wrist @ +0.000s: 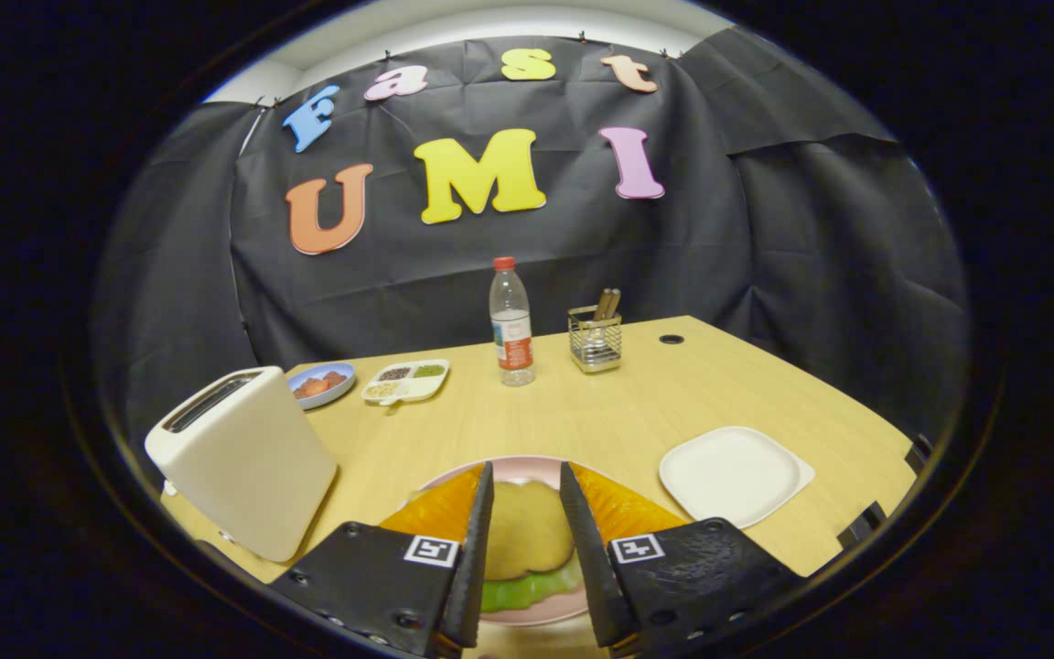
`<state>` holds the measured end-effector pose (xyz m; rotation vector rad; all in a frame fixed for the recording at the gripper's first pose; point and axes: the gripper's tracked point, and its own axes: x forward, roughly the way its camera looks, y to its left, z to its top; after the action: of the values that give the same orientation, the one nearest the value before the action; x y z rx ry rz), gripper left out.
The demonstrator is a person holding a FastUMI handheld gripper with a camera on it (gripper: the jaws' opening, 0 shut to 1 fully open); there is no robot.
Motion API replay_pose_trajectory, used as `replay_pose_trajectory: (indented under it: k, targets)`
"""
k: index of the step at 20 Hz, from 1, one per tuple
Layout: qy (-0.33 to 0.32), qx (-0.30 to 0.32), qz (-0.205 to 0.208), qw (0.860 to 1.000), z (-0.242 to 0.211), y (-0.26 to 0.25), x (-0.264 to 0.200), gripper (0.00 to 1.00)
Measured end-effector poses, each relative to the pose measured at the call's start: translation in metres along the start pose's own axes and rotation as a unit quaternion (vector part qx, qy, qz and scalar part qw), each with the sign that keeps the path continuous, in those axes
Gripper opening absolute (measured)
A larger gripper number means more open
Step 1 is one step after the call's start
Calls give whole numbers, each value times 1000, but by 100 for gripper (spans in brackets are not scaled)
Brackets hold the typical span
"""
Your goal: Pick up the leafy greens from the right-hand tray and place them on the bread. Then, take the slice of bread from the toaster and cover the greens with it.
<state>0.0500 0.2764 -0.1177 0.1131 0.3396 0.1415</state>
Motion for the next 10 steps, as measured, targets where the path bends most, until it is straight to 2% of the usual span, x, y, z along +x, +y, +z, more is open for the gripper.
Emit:
replay_pose_trajectory:
  k: [1,5,7,10]
  targets:
    - [-3,2,-1,1000,3,-6,0,49]
    - [-55,-15,1,998,35,-27,-13,74]
    - [-78,-26,4,997,54,-40,-21,90]
    - [-113,-44,-3,993,88,-69,-39,96]
